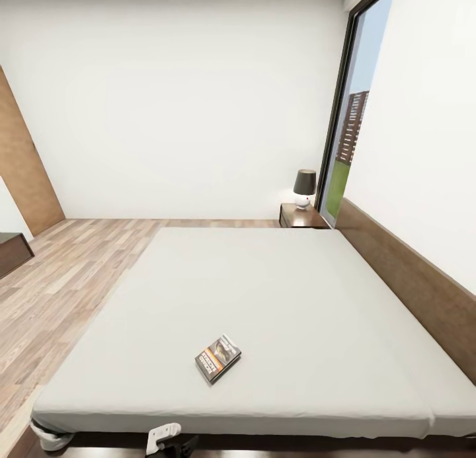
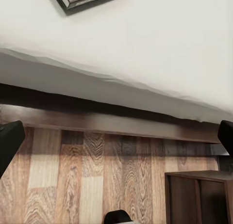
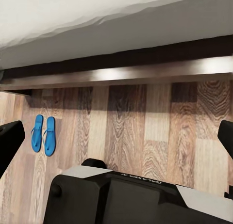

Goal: In the bedroom, move the book from the bed onto either nightstand, and place the two sandals side by side next to the bed.

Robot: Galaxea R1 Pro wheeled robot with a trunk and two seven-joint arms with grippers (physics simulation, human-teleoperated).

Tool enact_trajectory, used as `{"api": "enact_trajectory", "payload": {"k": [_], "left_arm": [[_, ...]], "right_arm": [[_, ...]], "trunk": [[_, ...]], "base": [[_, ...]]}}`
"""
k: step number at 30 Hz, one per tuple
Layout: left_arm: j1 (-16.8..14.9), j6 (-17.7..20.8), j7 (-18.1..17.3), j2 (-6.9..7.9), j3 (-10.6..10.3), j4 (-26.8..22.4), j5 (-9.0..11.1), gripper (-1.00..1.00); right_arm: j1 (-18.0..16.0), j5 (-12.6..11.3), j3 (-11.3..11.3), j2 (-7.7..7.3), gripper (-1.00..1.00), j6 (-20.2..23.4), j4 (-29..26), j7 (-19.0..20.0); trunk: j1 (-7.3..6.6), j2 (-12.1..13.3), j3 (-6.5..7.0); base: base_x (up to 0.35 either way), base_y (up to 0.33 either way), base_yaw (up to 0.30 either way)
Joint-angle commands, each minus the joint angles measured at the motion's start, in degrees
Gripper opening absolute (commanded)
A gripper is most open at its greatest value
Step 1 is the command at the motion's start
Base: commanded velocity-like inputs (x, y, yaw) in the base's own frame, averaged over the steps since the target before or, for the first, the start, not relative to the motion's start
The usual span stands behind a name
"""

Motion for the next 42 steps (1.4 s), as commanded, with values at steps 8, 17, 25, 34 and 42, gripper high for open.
{"api": "enact_trajectory", "payload": {"k": [8, 17, 25, 34, 42], "left_arm": [[-0.1, -0.1, -0.3, 0.17, 0.5, 0.1, 0.0, 1.00], [-0.1, 0.0, -0.4, 0.33, 0.5, 0.1, -0.1, 1.00], [-0.4, 0.8, -1.0, 0.57, 0.7, -0.5, -0.2, 1.00], [-3.9, 31.5, -0.6, 0.64, 0.7, -30.6, -0.4, 1.00], [-7.1, 53.8, 0.0, 0.56, 0.9, -56.8, 0.1, 1.00]], "right_arm": [[-0.1, -0.3, 0.3, -0.04, 1.00, -0.4, 0.1, 0.0], [-0.1, -0.2, 0.3, -0.04, 1.00, -0.4, 0.1, 0.1], [-0.1, -0.2, 0.3, -0.04, 1.00, -0.4, 0.1, 0.0], [-0.1, -0.2, 0.3, -0.04, 1.00, -0.4, 0.1, 0.1], [-0.1, -0.2, 0.3, -0.04, 1.00, -0.4, 0.1, 0.0]], "trunk": [[0.03, -0.1, -0.13], [0.03, -0.1, -0.13], [0.03, -0.1, -0.13], [0.03, -0.1, -0.13], [0.03, -0.1, -0.13]], "base": [[0.000, 0.000, 0.000], [0.000, 0.000, 0.000], [0.000, 0.000, 0.000], [0.000, 0.000, 0.000], [0.000, 0.000, 0.000]]}}
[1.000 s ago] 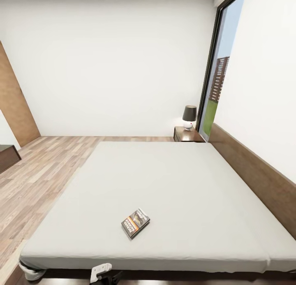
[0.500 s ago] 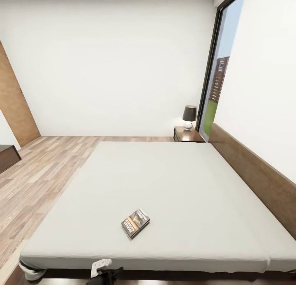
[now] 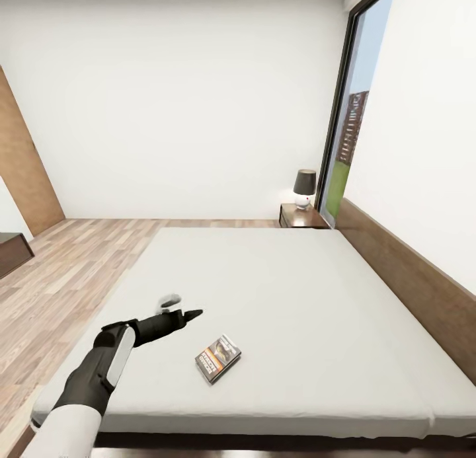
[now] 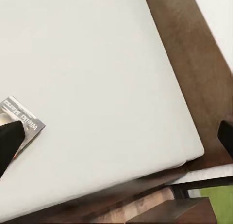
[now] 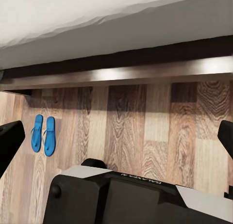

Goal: In the bedroom, move the book from the bed onto either nightstand, and place the two sandals side by side next to the bed.

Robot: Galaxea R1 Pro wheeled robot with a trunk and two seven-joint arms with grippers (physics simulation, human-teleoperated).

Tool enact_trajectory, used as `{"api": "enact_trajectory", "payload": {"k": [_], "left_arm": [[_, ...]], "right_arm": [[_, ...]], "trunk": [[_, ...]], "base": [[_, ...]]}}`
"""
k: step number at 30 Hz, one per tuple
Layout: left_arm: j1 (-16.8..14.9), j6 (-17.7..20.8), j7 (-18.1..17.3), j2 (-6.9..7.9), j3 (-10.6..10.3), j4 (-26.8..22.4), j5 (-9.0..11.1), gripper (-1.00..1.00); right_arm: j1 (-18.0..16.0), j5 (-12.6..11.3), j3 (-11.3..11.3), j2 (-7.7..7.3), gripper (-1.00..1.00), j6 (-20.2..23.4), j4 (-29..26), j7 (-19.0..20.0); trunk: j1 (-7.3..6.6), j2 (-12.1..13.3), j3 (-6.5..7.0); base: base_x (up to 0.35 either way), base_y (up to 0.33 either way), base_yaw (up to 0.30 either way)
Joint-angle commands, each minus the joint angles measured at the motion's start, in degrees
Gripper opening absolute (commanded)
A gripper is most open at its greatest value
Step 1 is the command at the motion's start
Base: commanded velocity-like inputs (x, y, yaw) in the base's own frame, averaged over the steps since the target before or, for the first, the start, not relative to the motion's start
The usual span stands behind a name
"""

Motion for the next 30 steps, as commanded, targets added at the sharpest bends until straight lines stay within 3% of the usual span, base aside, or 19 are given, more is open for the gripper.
{"api": "enact_trajectory", "payload": {"k": [1, 4, 6, 9, 18, 30], "left_arm": [[-0.3, 1.6, 0.8, -0.07, 0.1, -0.5, 0.2, 1.00], [-0.6, 2.7, 4.4, -0.15, 0.5, -0.1, 0.4, 1.00], [-0.8, 2.6, 8.4, -0.24, 0.8, 0.3, 1.2, 1.00], [-0.8, 1.7, 11.5, -0.49, 0.9, 1.1, 2.5, 1.00], [-0.9, -0.7, 13.0, -0.83, 1.0, 5.9, 3.3, 1.00], [-0.9, -2.2, 12.7, -0.86, 0.8, 6.4, 3.4, 1.00]], "right_arm": [[-0.1, -0.3, 0.3, -0.04, 1.00, -0.3, 0.1, 0.1], [-0.1, -0.3, 0.3, -0.04, 1.00, -0.3, 0.1, 0.0], [-0.1, -0.3, 0.3, -0.04, 1.00, -0.3, 0.1, 0.0], [-0.1, -0.3, 0.3, -0.04, 1.00, -0.3, 0.1, 0.0], [-0.1, -0.3, 0.3, -0.04, 1.00, -0.3, 0.1, 0.0], [-0.1, -0.3, 0.1, -0.04, 1.00, -0.2, 0.1, 0.0]], "trunk": [[0.04, -0.1, -0.13], [0.04, -0.1, -0.13], [0.04, -0.1, -0.13], [0.04, -0.1, -0.13], [0.04, -0.1, -0.20], [0.04, -0.1, -1.12]], "base": [[0.000, 0.000, 0.000], [0.000, 0.000, 0.000], [0.000, 0.000, 0.000], [0.000, 0.000, 0.000], [0.000, 0.000, 0.000], [0.000, 0.000, 0.000]]}}
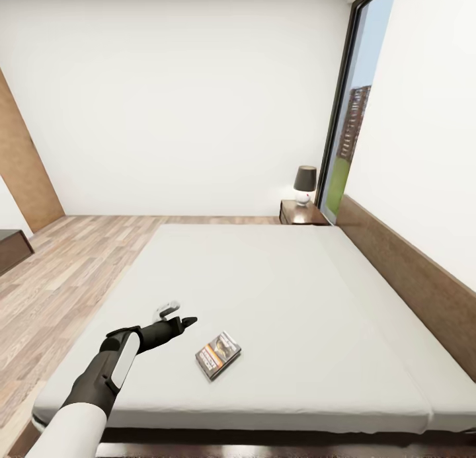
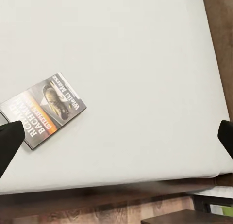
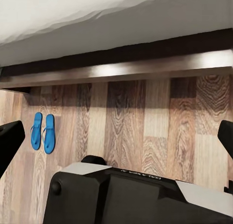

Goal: In the bedroom, move the book from the bed onto either nightstand, and place the two sandals side by side next to the bed.

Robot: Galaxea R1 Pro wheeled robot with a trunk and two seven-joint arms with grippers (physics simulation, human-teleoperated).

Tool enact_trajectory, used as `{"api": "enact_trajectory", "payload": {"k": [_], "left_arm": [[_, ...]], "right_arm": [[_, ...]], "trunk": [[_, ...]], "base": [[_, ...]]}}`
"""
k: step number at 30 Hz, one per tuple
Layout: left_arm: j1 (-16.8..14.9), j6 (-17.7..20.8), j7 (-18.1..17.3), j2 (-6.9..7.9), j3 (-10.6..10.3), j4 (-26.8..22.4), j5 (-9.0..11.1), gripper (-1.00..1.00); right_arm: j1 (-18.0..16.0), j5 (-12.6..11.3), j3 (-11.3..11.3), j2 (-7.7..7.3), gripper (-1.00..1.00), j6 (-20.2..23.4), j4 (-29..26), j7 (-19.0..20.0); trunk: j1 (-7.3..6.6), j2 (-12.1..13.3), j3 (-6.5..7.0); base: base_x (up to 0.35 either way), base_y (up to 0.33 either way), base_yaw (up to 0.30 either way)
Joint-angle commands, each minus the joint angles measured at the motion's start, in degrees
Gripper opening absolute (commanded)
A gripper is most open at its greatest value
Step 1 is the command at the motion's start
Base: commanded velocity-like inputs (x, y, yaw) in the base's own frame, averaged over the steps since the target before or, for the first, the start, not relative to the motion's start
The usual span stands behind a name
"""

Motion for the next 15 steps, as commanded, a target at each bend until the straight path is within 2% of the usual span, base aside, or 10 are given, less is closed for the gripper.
{"api": "enact_trajectory", "payload": {"k": [1, 15], "left_arm": [[-0.1, 0.4, -0.1, -0.03, 0.1, 0.0, 0.2, 1.00], [-0.1, 0.4, -0.2, -0.29, 0.1, 0.0, 0.2, 1.00]], "right_arm": [[-0.1, -0.3, 0.3, -0.04, 1.00, -0.3, 0.1, 0.1], [-0.1, -0.3, 0.3, -0.04, 1.00, -0.3, 0.1, 0.1]], "trunk": [[0.03, -0.1, -0.22], [0.03, -0.1, -1.48]], "base": [[0.000, 0.000, 0.000], [0.000, 0.000, 0.000]]}}
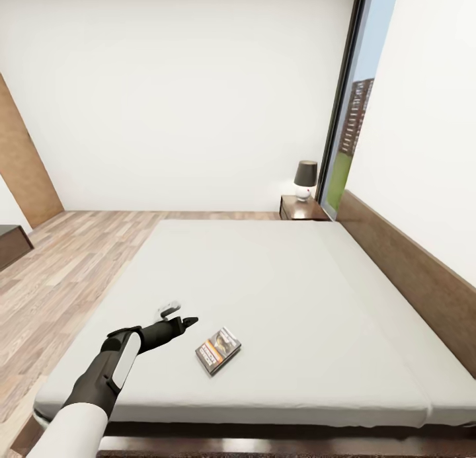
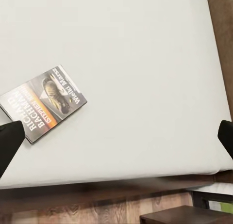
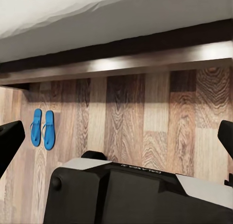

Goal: In the bedroom, move the book from the bed onto either nightstand, and place the two sandals side by side next to the bed.

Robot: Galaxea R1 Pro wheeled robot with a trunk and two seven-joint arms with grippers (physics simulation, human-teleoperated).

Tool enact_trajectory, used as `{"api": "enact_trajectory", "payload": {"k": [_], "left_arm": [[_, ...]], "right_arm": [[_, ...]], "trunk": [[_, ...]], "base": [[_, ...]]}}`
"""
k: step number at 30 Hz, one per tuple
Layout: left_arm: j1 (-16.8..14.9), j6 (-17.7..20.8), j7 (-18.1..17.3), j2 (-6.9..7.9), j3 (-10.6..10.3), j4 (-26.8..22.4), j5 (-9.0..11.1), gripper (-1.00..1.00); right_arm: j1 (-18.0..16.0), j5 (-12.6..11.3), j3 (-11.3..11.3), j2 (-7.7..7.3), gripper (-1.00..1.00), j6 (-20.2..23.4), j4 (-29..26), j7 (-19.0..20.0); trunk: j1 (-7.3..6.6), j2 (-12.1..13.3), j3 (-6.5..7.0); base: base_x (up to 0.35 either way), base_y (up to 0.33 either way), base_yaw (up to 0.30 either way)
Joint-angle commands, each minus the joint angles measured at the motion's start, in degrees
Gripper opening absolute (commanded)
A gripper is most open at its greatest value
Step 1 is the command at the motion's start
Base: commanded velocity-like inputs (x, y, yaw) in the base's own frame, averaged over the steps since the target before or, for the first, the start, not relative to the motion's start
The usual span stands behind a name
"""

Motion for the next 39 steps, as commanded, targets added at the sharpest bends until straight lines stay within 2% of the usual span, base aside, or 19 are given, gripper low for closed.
{"api": "enact_trajectory", "payload": {"k": [1, 34, 39], "left_arm": [[-0.1, 0.4, -0.1, -0.04, 0.1, 0.0, 0.2, 1.00], [0.0, 0.5, -0.2, -0.08, 0.0, 0.0, 0.2, 1.00], [0.0, 0.5, -0.2, -0.08, 0.0, 0.0, 0.2, 1.00]], "right_arm": [[-0.1, -0.3, 0.3, -0.04, 1.00, -0.3, 0.1, 0.1], [-0.1, -0.2, 0.2, -0.04, 1.00, -0.3, 0.1, 0.0], [-0.1, -0.2, 0.2, -0.04, 1.00, -0.3, 0.1, 0.0]], "trunk": [[0.03, -0.1, -0.22], [0.03, -0.1, -3.19], [0.03, -0.1, -3.64]], "base": [[0.000, 0.000, 0.000], [0.000, 0.000, 0.000], [0.175, 0.000, 0.000]]}}
